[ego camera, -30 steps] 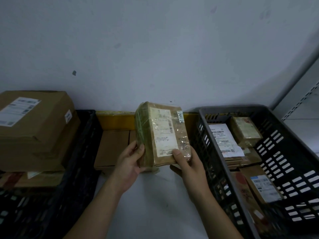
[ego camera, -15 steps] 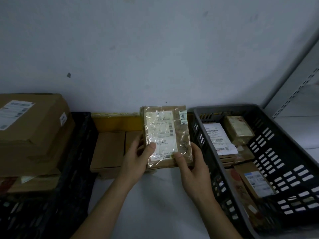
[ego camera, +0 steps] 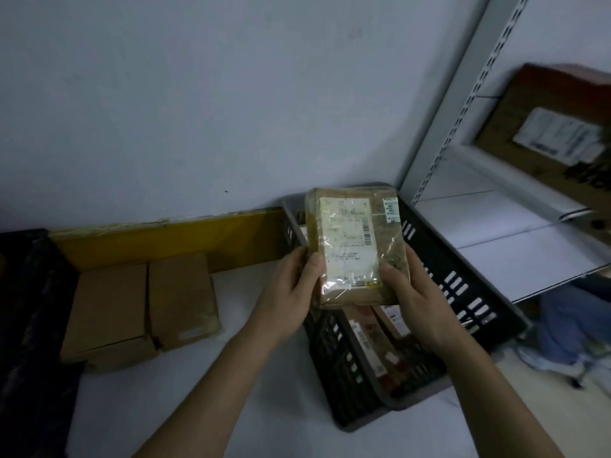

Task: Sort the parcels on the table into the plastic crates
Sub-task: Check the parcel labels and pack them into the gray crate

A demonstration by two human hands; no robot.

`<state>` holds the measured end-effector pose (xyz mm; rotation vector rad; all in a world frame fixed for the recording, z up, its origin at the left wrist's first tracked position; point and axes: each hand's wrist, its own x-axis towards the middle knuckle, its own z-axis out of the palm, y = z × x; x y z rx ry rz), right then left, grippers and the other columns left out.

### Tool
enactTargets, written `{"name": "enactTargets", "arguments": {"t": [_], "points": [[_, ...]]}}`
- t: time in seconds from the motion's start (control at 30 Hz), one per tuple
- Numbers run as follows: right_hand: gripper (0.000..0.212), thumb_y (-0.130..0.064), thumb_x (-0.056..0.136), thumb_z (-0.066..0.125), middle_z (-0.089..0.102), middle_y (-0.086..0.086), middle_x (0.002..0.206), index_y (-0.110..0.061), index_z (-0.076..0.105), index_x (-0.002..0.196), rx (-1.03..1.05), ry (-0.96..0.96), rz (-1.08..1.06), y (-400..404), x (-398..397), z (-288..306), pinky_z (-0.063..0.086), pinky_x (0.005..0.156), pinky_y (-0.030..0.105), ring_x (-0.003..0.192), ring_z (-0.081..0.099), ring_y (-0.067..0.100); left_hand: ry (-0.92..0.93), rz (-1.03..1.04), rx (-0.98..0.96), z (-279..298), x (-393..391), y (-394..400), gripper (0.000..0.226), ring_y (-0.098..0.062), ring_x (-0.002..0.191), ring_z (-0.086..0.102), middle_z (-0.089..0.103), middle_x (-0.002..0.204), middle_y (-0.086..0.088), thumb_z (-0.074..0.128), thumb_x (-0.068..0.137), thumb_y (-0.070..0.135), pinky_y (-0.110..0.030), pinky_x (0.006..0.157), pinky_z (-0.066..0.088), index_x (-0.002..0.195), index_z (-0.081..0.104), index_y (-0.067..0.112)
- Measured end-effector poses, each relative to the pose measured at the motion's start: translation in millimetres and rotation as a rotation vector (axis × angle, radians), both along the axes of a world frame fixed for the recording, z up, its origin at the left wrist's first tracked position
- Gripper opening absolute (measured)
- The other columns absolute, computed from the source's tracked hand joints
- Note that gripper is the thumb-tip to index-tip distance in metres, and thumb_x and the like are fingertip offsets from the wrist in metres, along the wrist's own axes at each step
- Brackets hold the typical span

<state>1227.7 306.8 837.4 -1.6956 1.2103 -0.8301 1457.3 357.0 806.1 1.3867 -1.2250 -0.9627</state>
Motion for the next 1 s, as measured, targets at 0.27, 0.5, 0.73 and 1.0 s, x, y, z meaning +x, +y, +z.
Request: {"name": "enactTargets", "arguments": {"t": [0.27,0.5,0.73,1.0], "points": [[0.053,-0.035,0.113,0.052,0.069,-0.018,0.133,-0.045,0.035,0.162,0.012,0.133,-0.018,-82.1,-93.5,-15.5,0.060,0.098,0.028,0.113,0.070,-0.006,-0.634,0.089,0.116,-54.8,-53.4,-42.0,0.079,-0.020,0.157,0.026,0.021,0.173,0.005,0.038,0.102,0.073,-0.048,0.125,0.035,0.165,0.025,0.027],[0.053,-0.045,0.112,0.051,0.065,-0.020,0.137,-0.037,0.037,0.162,0.121,0.130,0.149,-148.4,-124.6,-50.2,0.054,0.095,0.014,0.112,0.066,-0.012,-0.910,0.246,0.298,-89.0,-104.4,-60.7,0.090,-0.028,0.164,-0.010,-0.007,0.178,-0.008,0.039,0.103,0.069,-0.051,0.133,0.010,0.170,0.003,0.020],[0.051,-0.044,0.113,0.049,0.060,-0.012,0.139,-0.034,0.037,0.162,0.143,0.119,0.290,-194.6,-61.8,-72.8,0.042,0.081,0.003,0.121,0.062,0.008,-0.915,0.410,0.405,-93.1,-111.6,-58.7,0.099,-0.029,0.164,-0.006,-0.009,0.178,-0.008,0.041,0.102,0.069,-0.050,0.134,0.007,0.169,-0.013,0.018],[0.064,-0.058,0.109,0.042,0.058,0.005,0.156,-0.029,0.032,0.165,0.157,0.230,0.324,-236.7,32.9,-105.2,0.045,0.107,0.043,0.138,0.057,0.033,-0.969,0.475,0.470,-91.9,-114.6,-59.0,0.095,-0.030,0.164,-0.007,-0.005,0.179,-0.009,0.039,0.101,0.066,-0.053,0.132,0.009,0.169,-0.008,0.018]]}}
